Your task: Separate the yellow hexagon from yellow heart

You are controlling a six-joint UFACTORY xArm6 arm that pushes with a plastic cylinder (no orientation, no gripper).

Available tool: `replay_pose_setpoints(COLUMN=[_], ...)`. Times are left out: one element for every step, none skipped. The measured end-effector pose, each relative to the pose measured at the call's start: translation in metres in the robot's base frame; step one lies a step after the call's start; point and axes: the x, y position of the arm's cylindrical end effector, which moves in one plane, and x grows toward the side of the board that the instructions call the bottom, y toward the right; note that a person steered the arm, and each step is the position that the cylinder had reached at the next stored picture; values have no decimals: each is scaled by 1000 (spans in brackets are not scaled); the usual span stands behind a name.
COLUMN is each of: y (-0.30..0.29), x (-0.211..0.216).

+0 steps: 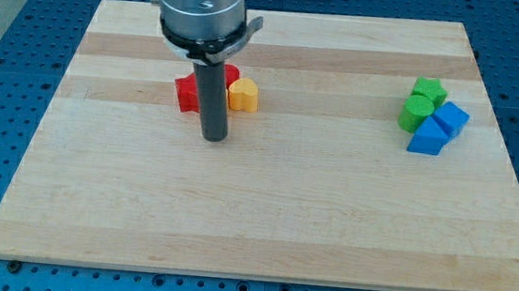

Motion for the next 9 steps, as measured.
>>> replay_pose_setpoints(y=[8, 7, -19, -42, -38, -38, -32, -7, 14], x=[-1, -2, -2, -2, -8, -16, -17, -17, -18])
